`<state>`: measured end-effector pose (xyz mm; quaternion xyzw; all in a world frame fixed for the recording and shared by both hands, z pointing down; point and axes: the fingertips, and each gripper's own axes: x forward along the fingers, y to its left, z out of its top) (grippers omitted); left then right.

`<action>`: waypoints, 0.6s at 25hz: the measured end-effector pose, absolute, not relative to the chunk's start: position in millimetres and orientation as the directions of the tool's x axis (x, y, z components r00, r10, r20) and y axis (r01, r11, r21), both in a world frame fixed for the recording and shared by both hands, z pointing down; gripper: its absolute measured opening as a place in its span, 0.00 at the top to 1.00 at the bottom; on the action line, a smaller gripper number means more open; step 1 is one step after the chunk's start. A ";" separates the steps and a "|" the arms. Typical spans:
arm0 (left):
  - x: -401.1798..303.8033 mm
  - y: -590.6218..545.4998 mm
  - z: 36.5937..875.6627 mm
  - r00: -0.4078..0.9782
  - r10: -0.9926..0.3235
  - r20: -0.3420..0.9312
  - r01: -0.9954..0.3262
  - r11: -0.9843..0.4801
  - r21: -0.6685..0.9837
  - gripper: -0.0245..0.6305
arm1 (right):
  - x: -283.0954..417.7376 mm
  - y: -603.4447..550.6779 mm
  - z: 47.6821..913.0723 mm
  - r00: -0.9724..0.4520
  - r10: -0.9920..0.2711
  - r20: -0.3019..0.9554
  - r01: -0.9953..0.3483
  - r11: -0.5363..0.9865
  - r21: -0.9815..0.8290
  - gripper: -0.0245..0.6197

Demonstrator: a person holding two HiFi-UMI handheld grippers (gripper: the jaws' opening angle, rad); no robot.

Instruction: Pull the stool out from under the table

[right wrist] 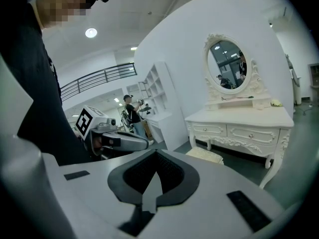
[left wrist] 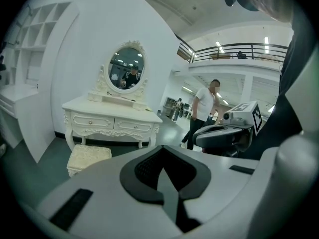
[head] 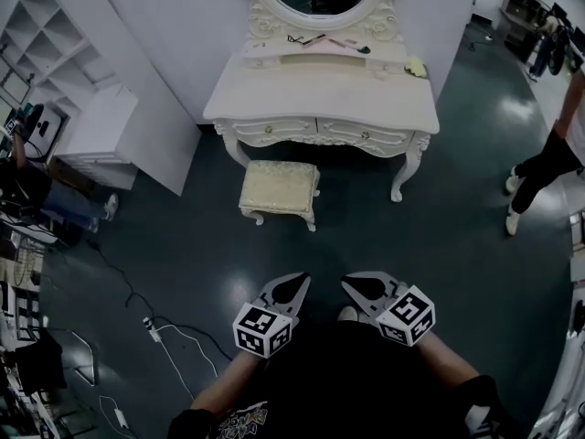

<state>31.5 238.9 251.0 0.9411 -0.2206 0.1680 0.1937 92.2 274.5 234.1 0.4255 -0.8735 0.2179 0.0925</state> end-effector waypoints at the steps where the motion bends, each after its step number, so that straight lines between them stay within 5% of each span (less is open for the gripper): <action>1: 31.1 239.6 250.2 0.847 -0.347 0.402 -0.477 -0.831 0.286 0.95 | 90.2 274.4 234.3 -0.624 -0.702 0.345 -0.781 0.545 -0.303 0.92; 15: 11.4 243.1 250.0 0.840 -0.368 0.399 -0.492 -0.825 0.276 0.95 | 63.4 272.5 236.5 -0.663 -0.665 0.345 -0.749 0.587 -0.307 0.92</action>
